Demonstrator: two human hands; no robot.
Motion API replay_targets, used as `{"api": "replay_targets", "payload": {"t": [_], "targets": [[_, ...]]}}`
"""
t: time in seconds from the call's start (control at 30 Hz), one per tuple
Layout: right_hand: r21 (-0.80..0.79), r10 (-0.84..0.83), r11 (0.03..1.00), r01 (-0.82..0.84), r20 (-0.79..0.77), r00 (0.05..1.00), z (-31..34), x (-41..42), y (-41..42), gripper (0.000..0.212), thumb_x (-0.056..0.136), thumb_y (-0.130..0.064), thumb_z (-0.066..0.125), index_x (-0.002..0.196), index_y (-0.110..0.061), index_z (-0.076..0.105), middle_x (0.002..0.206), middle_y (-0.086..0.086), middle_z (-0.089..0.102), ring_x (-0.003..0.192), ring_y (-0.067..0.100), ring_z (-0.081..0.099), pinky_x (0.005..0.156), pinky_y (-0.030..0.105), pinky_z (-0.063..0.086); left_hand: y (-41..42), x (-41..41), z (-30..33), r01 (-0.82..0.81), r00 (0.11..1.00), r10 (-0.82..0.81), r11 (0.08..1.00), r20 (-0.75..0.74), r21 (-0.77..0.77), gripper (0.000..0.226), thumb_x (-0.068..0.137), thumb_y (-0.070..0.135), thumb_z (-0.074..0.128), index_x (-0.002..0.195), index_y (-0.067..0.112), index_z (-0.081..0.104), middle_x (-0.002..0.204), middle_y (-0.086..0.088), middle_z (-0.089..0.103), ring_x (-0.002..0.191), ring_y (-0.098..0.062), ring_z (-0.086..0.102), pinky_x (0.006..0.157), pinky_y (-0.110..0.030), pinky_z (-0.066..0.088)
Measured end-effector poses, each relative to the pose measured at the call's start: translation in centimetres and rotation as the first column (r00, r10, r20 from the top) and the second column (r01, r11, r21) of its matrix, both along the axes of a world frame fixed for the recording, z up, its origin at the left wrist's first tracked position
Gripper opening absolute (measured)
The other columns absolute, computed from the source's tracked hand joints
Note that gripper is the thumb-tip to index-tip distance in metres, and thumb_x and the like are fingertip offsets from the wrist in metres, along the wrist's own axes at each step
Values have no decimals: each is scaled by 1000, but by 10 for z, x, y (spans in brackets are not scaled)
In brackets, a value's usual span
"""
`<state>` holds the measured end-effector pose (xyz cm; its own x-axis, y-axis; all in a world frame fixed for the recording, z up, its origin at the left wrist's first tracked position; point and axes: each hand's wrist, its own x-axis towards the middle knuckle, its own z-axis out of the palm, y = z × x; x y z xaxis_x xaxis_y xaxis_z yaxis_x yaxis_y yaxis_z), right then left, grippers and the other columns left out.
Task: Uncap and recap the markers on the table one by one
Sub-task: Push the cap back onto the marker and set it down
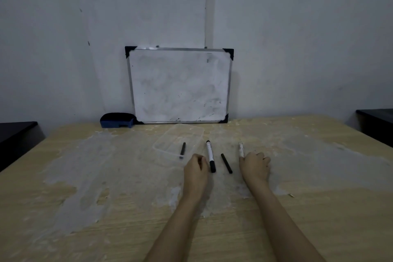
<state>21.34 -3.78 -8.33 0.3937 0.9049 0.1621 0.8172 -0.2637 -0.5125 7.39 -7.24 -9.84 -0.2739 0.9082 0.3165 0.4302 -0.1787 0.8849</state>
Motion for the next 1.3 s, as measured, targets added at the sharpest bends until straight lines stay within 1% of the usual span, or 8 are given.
{"api": "replay_targets", "payload": {"t": [0.27,0.43,0.53,0.7,0.83,0.97,1.2,1.3], "targets": [[-77,28,997,-14,191,981,1,1,-3,29,93,-8,39,119,-9,52,128,16,49,121,35,37,99,47,35,-2,1,-1,35,998,-33,999,-56,27,16,96,16,42,84,15,52,79,1,56,59,-1,47,49,-7,41],[247,250,946,-208,-151,956,-6,19,5,29,96,-13,38,120,-11,54,110,20,58,112,33,36,87,40,38,-5,2,2,71,997,-67,994,-41,79,31,96,22,43,125,13,45,101,-1,58,78,-2,52,59,-7,43],[357,413,880,-313,-252,875,-10,15,1,22,93,-24,44,91,-17,65,76,7,54,100,25,35,73,33,33,-7,4,4,120,993,-118,989,-30,86,42,96,27,44,136,18,36,112,-4,53,91,-10,53,75,-17,43],[370,377,879,-300,-156,913,-12,11,1,43,90,-40,47,49,-27,52,50,2,46,80,23,44,65,36,40,-10,4,7,183,974,-161,973,-158,137,12,94,19,49,96,10,57,87,-6,62,72,-12,55,64,-19,43],[228,309,932,-282,-95,946,-15,15,1,54,88,-43,48,38,-23,46,38,-4,38,38,15,40,45,26,28,-8,-2,6,248,915,-188,960,-356,129,19,95,25,45,102,10,53,98,-6,58,88,-19,55,75,-27,45],[199,324,935,-294,-139,936,-15,11,-1,60,87,-43,49,34,-24,29,36,-6,27,33,12,26,41,24,17,-5,-7,5,242,861,-169,966,-479,94,21,98,26,38,92,10,50,93,-9,55,86,-21,49,69,-28,36],[492,203,820,-293,228,952,0,-2,-13,54,85,-33,43,36,-12,58,29,4,44,36,19,41,53,28,31,-6,-8,8,176,976,-171,984,-132,23,39,99,28,31,62,30,41,62,7,47,62,-16,47,55,-27,34],[609,116,751,-257,262,958,-1,-6,-13,44,81,-25,53,41,-8,62,35,7,59,43,22,55,67,35,39,-4,-9,11,141,977,-142,990,-160,-17,44,99,29,32,56,32,40,54,11,44,53,-12,45,48,-24,31]]}}
